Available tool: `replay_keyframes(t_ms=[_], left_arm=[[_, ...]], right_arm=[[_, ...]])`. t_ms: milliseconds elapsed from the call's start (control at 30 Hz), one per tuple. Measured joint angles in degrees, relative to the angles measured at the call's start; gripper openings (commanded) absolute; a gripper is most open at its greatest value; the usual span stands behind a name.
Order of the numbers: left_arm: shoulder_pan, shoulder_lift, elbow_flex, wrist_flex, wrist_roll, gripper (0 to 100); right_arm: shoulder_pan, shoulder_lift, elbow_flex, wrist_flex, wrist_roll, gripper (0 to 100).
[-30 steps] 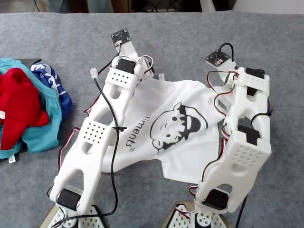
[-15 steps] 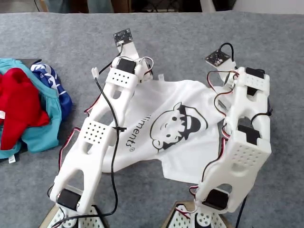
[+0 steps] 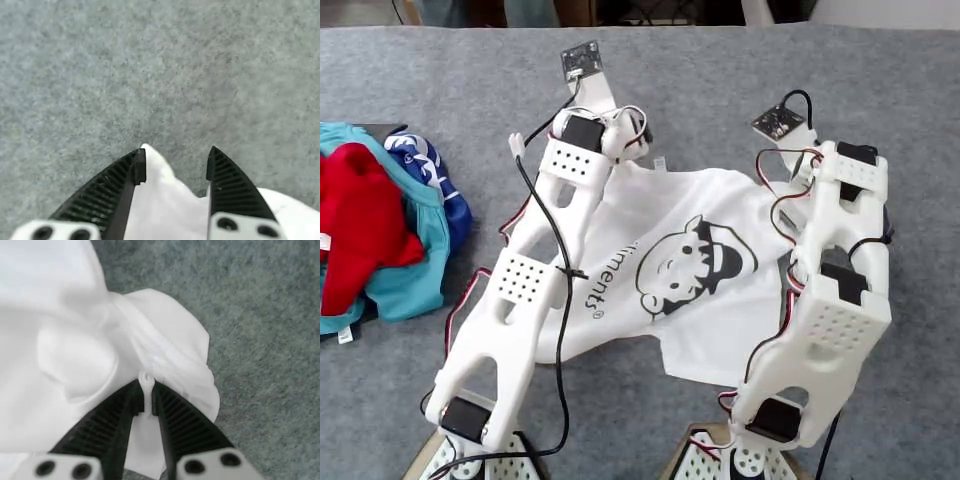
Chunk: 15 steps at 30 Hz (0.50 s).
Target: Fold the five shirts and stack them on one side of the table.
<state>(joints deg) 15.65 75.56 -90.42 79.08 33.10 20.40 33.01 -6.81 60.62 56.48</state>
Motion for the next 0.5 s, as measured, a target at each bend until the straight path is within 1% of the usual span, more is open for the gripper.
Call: replay_keyframes(t_ms=[200, 400, 500], left_arm=[[0.0, 0.0, 5.6, 0.9, -0.4, 22], [0.4, 0.0, 5.9, 1.4, 0.5, 21], [0.4, 0.0, 5.9, 1.4, 0.9, 17]], right_arm=[[0.0, 0.0, 0.0, 0.0, 0.0, 1.4], [0.0, 0.0, 0.0, 0.0, 0.0, 1.4], [0.0, 0.1, 0.0, 0.0, 0.0, 1.4]])
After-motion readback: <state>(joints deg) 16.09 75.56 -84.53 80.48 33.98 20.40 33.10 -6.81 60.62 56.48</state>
